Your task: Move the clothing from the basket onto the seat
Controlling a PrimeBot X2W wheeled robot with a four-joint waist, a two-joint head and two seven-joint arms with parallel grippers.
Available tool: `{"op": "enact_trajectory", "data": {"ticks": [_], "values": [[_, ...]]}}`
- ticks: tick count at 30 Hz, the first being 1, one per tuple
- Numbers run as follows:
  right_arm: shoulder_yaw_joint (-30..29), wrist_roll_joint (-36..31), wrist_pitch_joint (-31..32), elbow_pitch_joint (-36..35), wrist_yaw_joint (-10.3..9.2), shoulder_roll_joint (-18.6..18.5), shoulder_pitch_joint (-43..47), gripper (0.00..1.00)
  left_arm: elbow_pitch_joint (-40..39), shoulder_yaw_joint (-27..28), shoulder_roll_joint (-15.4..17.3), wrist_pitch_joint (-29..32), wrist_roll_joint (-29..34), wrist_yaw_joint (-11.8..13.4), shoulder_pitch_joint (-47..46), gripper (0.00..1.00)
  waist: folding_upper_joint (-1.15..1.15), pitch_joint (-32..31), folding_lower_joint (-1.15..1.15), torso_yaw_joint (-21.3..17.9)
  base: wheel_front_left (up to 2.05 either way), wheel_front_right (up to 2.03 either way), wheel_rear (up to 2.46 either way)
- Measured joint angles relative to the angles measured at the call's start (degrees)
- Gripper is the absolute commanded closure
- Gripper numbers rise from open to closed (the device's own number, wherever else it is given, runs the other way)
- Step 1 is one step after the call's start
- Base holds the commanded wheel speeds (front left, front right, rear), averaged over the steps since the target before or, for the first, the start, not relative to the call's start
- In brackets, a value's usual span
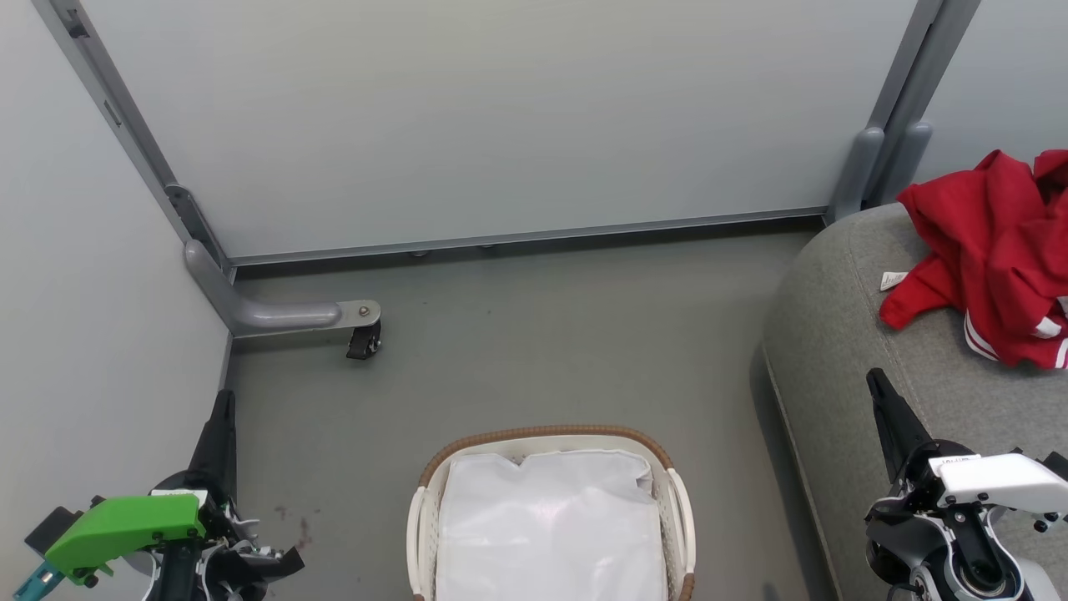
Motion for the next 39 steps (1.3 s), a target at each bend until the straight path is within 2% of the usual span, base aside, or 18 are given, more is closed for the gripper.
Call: {"op": "enact_trajectory", "data": {"ticks": [39], "values": [[0.0, 0.0, 0.0, 0.0, 0.0, 0.0, 0.01, 1.0, -0.01, -0.01, 0.0, 0.0, -0.01, 0.0, 0.0, 1.0, 0.0, 0.0, 0.0, 0.0, 0.0, 0.0, 0.0]]}}
